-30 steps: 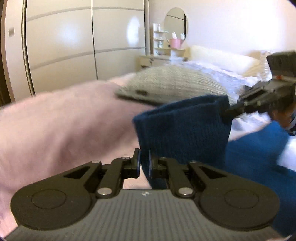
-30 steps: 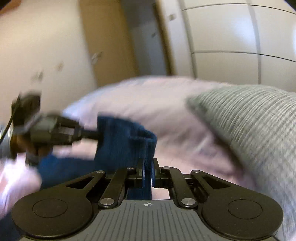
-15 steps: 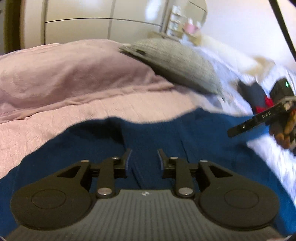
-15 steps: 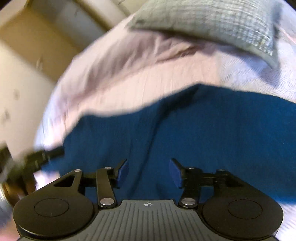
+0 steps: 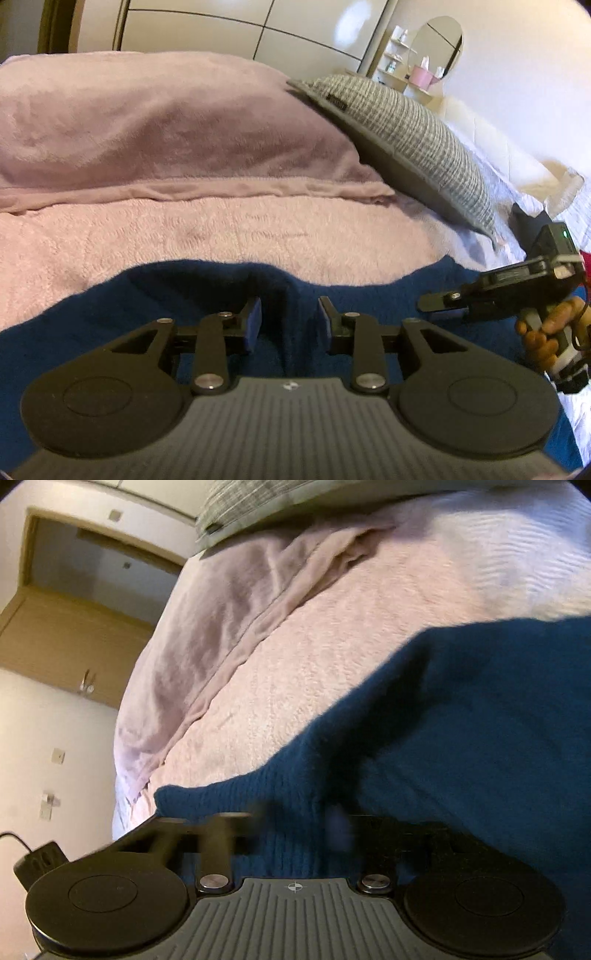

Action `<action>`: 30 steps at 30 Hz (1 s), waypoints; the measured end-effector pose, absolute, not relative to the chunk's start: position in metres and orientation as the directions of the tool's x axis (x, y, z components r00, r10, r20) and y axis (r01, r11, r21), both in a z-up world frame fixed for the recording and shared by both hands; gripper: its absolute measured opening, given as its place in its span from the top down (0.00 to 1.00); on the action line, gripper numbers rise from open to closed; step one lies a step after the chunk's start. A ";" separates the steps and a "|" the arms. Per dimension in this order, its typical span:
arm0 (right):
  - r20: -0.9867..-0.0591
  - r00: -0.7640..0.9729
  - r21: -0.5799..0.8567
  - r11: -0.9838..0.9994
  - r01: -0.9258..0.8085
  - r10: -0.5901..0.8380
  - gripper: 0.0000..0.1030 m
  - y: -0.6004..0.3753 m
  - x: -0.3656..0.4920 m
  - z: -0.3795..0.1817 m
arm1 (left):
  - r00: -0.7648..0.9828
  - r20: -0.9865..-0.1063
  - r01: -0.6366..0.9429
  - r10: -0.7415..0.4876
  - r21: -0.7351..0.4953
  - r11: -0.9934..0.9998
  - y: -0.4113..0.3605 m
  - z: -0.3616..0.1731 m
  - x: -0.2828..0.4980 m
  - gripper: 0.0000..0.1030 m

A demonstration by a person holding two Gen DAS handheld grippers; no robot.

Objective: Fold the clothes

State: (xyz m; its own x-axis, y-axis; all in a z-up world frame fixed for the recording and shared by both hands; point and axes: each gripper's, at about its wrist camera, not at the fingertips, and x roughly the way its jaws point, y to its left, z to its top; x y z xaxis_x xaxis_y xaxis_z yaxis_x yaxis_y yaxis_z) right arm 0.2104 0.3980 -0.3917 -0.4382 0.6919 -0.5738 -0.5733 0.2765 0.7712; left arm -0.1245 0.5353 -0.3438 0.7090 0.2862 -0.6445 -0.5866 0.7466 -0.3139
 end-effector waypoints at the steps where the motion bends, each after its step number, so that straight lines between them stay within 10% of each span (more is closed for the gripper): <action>1: -0.572 -0.426 0.757 0.251 -0.604 0.701 0.94 0.400 0.211 -0.387 | 0.712 -0.644 -0.579 0.278 -0.316 0.751 0.536 -0.346 -0.123 0.75; 12: -0.687 -0.282 0.510 0.168 -0.844 0.670 0.95 0.436 0.198 -0.358 | 0.649 -0.665 -0.645 0.369 -0.225 0.730 0.549 -0.370 -0.106 0.78; 16: -0.706 -0.192 0.457 0.231 -0.859 0.681 0.66 0.418 0.193 -0.342 | 0.640 -0.651 -0.656 0.408 -0.188 0.731 0.547 -0.356 -0.116 0.78; 30: -0.814 -0.102 0.272 0.220 -0.937 0.572 0.65 0.352 0.127 -0.324 | 0.484 -0.662 -0.773 0.573 -0.017 0.634 0.499 -0.325 -0.176 0.78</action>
